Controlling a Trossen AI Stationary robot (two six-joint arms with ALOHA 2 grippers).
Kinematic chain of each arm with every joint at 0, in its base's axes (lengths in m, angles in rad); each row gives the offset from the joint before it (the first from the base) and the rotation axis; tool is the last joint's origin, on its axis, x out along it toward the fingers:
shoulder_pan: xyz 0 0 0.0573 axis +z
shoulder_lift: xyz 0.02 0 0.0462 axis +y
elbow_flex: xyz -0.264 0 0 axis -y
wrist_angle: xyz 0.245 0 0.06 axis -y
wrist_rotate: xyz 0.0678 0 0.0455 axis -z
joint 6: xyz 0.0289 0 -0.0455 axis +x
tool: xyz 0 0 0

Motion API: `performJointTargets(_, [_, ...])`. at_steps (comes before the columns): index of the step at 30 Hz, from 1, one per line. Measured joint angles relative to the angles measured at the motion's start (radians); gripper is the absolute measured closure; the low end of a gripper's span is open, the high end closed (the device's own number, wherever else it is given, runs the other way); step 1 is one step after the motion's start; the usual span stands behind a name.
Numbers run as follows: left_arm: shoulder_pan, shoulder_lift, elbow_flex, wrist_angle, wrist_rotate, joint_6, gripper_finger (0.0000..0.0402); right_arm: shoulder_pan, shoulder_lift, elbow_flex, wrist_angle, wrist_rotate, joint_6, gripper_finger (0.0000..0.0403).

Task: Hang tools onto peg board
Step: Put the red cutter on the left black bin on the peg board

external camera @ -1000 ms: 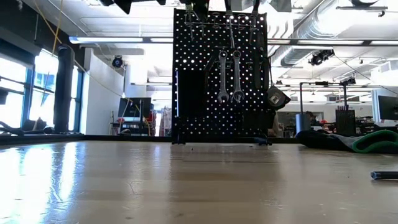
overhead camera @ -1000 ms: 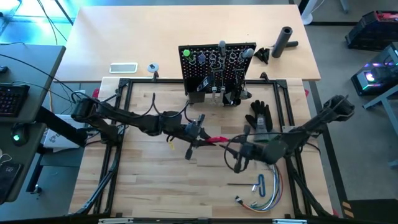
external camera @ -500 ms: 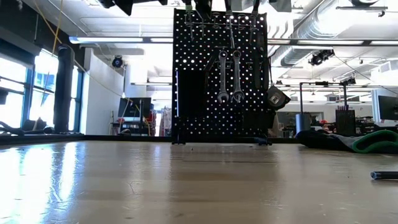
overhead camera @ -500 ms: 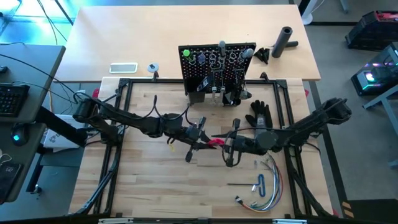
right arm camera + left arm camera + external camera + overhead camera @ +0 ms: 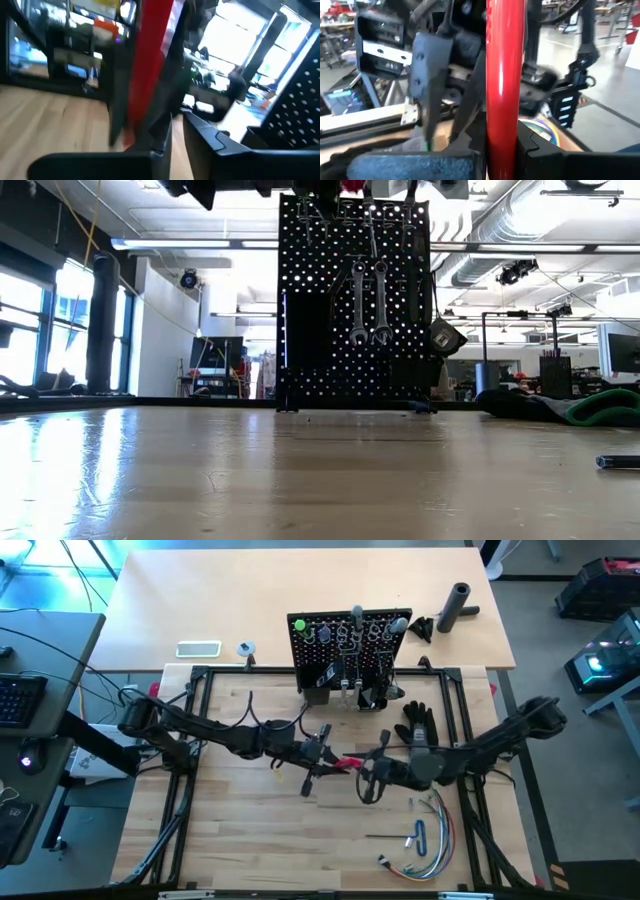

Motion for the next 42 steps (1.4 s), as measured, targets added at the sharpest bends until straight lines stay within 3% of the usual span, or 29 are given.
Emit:
performJointTargets(6, [-0.002, -0.004, 0.002, -0.022, 0.008, 0.003, 0.0376, 0.079, -0.125, 0.000, -0.158, 0.092, 0.046, 0.0319])
performJointTargets(12, [0.001, -0.004, 0.002, 0.028, 0.008, 0.013, 0.0376, 0.106, -0.164, 0.000, -0.232, 0.024, 0.158, 0.0291])
performJointTargets(16, [0.000, -0.004, 0.002, 0.075, 0.008, 0.021, 0.0376, 0.082, -0.131, 0.000, -0.200, -0.018, 0.167, 0.0288])
performJointTargets(23, [-0.003, -0.004, 0.001, 0.062, 0.007, 0.008, 0.0376, 0.045, -0.093, 0.000, -0.025, -0.085, 0.042, 0.0288])
performJointTargets(33, [-0.006, -0.004, 0.000, 0.066, -0.013, 0.022, 0.0376, -0.012, -0.078, 0.000, 0.000, -0.204, 0.088, 0.0288])
performJointTargets(42, [-0.007, -0.004, 0.000, 0.057, -0.017, 0.029, 0.0376, -0.063, 0.007, 0.000, 0.147, -0.282, 0.048, 0.0297])
